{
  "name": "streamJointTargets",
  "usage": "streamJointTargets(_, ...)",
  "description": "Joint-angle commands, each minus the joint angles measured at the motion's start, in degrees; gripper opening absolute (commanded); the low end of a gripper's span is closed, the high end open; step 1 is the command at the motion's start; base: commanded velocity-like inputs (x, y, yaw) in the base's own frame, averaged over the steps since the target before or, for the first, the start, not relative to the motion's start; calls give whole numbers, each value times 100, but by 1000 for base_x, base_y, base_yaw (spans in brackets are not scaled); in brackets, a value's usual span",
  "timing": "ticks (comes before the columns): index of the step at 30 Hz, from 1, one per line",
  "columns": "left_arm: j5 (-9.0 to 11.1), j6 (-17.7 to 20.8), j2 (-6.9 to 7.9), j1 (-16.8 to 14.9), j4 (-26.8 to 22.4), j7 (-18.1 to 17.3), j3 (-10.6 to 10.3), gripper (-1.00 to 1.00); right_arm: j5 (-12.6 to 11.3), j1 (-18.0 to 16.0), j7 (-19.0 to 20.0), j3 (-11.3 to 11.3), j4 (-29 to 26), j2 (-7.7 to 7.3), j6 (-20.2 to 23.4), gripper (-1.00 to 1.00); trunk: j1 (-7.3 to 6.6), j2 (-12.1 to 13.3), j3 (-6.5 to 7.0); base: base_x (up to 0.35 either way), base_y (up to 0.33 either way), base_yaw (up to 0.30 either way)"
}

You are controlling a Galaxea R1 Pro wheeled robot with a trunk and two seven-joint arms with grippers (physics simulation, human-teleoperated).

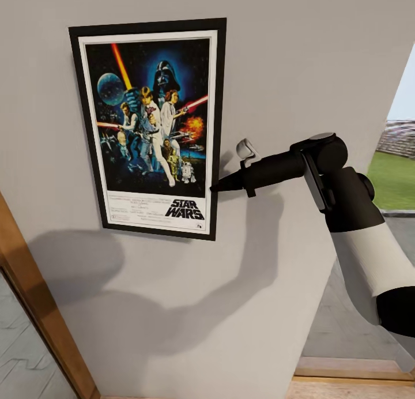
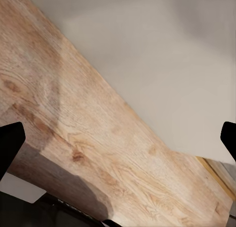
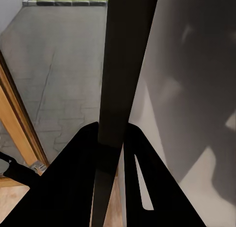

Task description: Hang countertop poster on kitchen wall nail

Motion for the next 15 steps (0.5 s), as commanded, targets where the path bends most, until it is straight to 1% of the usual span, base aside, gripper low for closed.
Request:
streamJointTargets(1, 28, -30, 1, 0, -1, -6, -48, 100, 0, -4, 36, 5, 0, -3, 83, -100, 2, -4, -3, 2, 0, 0)
streamJointTargets(11, 28, -30, 1, 0, -1, -8, -47, 100, 0, -4, 30, 5, 0, -3, 86, -100, 2, -4, -3, 4, 0, 0)
streamJointTargets(15, 28, -30, 1, 0, -1, -7, -47, 100, 0, -4, 28, 5, 0, -3, 89, -100, 2, -4, -3, 105, 0, 0)
